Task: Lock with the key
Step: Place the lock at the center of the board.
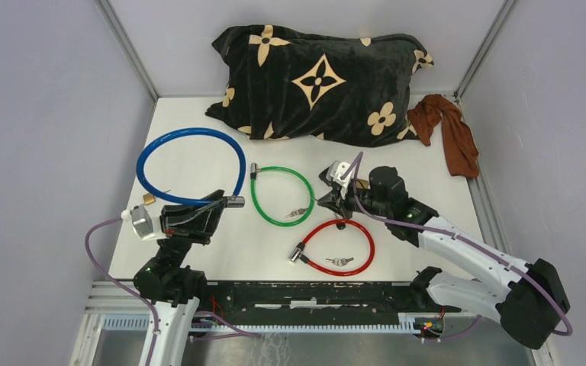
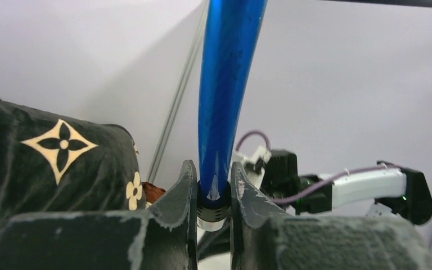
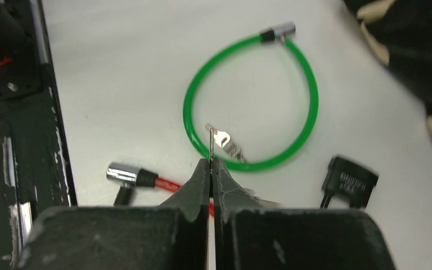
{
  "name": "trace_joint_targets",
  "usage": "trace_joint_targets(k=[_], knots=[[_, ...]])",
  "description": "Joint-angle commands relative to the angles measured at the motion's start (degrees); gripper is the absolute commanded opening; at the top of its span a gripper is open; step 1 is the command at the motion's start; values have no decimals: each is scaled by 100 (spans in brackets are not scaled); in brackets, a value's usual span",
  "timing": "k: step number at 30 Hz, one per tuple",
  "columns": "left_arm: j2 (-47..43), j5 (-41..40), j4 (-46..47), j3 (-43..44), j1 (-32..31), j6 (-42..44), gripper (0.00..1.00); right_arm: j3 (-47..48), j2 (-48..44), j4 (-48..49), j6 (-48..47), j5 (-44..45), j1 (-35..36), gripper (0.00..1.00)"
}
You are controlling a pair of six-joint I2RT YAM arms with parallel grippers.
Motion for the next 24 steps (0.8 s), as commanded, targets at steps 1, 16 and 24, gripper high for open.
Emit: trace_joint_targets(k=[1, 16, 24], knots=[[-58, -753, -579, 207, 42, -7, 2, -642, -482, 368, 456, 329, -217, 0], [4171, -873, -4999, 640, -56, -372, 2, -699, -290, 873, 985, 349, -227, 0], [4298, -1739, -6083, 649, -57, -301, 53, -281, 1040, 2288, 2083, 226, 443, 0]])
